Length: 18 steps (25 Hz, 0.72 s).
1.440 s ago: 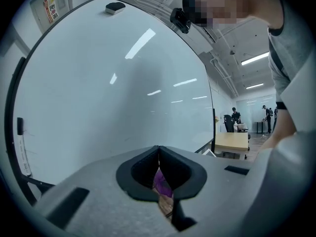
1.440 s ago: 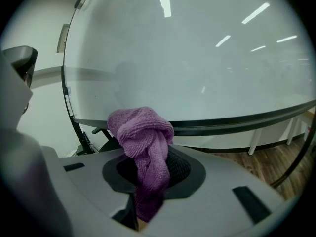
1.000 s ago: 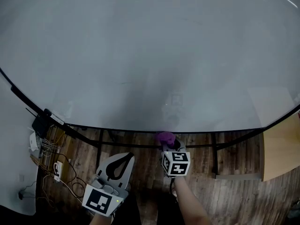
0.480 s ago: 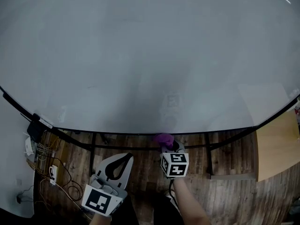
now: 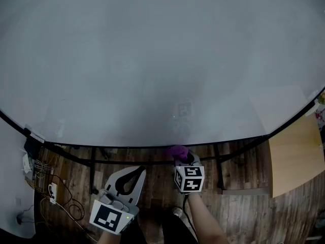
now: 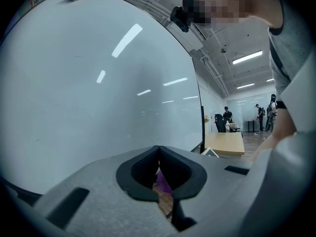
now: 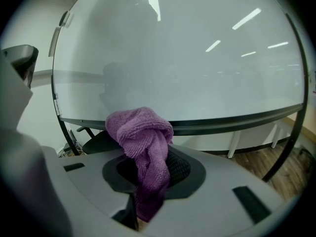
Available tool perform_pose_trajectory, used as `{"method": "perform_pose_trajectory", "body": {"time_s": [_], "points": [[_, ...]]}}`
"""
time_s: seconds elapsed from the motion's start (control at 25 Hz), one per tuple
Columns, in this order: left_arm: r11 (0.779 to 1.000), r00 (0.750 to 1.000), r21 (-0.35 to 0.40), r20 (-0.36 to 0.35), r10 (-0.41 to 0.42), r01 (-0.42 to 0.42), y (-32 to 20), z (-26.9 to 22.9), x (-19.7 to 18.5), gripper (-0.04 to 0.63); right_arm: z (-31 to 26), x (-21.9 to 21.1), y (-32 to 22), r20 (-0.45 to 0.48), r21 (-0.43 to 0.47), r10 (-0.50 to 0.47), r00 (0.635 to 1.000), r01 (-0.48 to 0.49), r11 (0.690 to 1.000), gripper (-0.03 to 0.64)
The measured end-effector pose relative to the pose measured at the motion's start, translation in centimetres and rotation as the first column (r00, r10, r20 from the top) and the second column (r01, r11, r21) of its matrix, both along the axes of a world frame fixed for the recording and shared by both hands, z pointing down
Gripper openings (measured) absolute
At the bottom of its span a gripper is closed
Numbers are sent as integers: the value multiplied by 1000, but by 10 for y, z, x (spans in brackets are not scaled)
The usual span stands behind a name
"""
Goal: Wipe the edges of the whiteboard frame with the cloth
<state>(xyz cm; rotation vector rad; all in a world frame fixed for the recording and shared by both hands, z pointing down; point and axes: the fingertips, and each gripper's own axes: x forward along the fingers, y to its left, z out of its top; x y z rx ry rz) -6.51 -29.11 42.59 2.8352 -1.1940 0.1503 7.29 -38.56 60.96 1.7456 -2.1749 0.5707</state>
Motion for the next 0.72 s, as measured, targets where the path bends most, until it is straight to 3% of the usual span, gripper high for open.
{"method": "perform_pose_trajectory", "body": {"time_s": [0.44, 0.72], "points": [[1000, 1000, 5, 9, -19, 19, 12, -5, 47, 17, 1, 52, 3, 2, -13, 5, 1000, -5, 1000, 93], [1000, 999, -1, 13, -31, 31, 22, -11, 64, 17, -1, 62, 4, -6, -32, -18, 1000, 18, 999, 92]]}}
